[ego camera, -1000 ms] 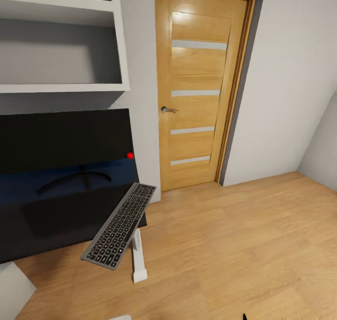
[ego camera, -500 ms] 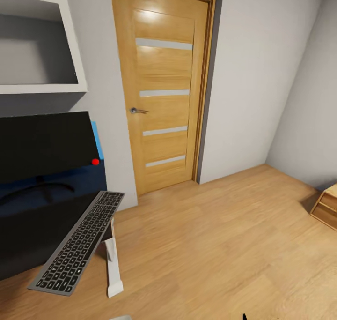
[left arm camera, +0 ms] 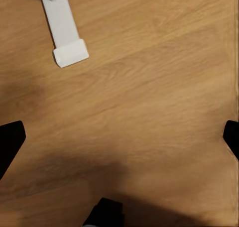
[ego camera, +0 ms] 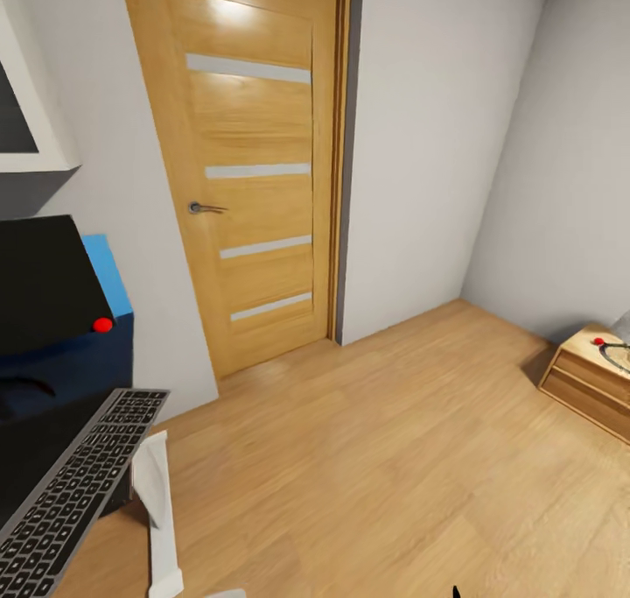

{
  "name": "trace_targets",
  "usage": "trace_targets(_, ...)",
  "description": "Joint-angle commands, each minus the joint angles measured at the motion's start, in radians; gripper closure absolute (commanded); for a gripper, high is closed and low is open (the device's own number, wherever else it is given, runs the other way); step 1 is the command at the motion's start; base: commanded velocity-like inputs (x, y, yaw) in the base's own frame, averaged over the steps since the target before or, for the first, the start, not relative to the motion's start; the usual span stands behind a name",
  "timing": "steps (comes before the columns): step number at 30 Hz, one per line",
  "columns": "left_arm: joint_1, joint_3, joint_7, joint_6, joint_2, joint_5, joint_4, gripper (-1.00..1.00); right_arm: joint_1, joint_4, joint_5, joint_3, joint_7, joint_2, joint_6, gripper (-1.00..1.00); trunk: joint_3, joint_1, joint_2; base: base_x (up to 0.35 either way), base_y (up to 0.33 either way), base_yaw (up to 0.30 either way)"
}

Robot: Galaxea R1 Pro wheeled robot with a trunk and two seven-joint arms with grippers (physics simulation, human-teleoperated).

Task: In the bedroom, organize the workspace by keeping the computer under the desk, ensuring the monitor is on the desk, placing the keyboard on the desk next to the monitor, placing the mouse on the desk next to the keyboard, moving the folder from the swivel chair onto the desk next to the mouse, stacking the notebook on top of the folder with the pen on top of the notebook, and positioning the swivel chair next to the desk.

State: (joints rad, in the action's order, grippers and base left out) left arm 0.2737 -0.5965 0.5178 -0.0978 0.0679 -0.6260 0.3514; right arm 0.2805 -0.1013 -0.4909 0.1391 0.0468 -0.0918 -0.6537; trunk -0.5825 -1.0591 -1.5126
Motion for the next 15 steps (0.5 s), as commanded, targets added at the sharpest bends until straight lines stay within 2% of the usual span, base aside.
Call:
trace_targets(1,0.001,-0.008,0.005,-0.006,0.0,-0.011,0.0,-1.0,0.001,0.001,-0.011,0.007,0.005,0.0,-0.003,-1.0,-0.002,0.0,0.0,0.276,-0.188,-0.178)
trace_targets(6,0.001,-0.008,0.005,-0.006,0.0,-0.011,0.0,-1.0,0.0,0.001,-0.01,0.009,0.005,0.001,-0.003,-1.0,-0.009,0.0,0.0,0.291,-0.12,-0.178)
trace_targets(15,0.001,-0.007,0.005,-0.006,0.0,-0.011,0.0,-1.0,0.0,0.001,-0.009,0.01,0.005,0.001,-0.003,-1.0,-0.021,0.0,0.0,0.317,-0.012,-0.175)
